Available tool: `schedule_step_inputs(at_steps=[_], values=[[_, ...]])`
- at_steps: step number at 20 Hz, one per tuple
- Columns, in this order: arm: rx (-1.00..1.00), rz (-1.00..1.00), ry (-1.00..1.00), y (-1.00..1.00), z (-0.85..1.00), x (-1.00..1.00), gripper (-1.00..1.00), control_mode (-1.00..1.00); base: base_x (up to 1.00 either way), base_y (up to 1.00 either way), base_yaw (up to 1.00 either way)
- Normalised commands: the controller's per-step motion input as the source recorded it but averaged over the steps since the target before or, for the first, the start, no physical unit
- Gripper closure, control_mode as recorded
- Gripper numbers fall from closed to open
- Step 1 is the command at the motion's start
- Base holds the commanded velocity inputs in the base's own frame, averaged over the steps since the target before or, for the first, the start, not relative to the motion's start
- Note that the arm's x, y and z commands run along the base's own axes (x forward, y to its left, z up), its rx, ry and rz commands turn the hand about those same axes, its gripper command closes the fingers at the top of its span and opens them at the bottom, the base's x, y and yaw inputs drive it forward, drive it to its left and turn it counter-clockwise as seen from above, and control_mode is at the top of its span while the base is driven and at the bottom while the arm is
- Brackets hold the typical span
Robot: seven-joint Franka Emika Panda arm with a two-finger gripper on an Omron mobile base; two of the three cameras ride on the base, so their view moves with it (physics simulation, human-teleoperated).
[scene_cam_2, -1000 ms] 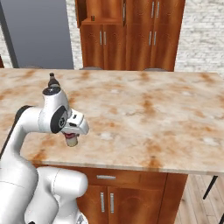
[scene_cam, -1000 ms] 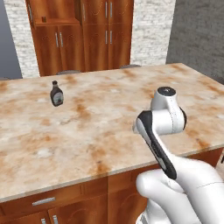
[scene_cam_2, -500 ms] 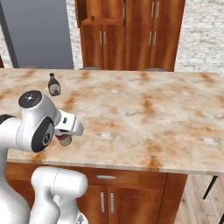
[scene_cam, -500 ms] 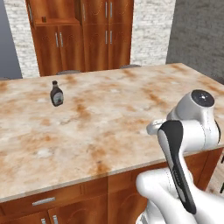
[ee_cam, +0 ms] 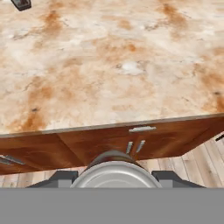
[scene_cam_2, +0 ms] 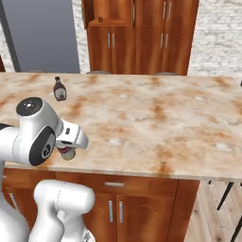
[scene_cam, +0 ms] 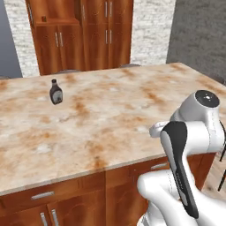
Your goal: Restock the canned food cabinet by taking the new fresh canned food from the counter and placing it in the cabinet. Then, take the old canned food from the cabinet and place it on the counter.
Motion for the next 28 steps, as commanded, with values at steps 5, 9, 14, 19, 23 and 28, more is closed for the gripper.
schedule_step_inputs(at_steps=[5, 9, 14, 19, 23, 28], values=[[0.0, 0.0, 0.0, 0.0, 0.0, 0.0, 1.0, 1.0, -0.99, -0.2, 0.11], [0.0, 0.0, 0.0, 0.0, 0.0, 0.0, 1.0, 1.0, -0.55, 0.39, 0.82], [0.0, 0.0, 0.0, 0.0, 0.0, 0.0, 1.0, 1.0, -0.2, 0.51, 0.98], [0.0, 0.0, 0.0, 0.0, 0.0, 0.0, 1.0, 1.0, 0.09, 0.94, 0.73], [0.0, 0.0, 0.0, 0.0, 0.0, 0.0, 1.0, 1.0, 0.8, 1.0, 0.44], [0.0, 0.0, 0.0, 0.0, 0.0, 0.0, 1.0, 1.0, 1.0, 0.26, 0.24]])
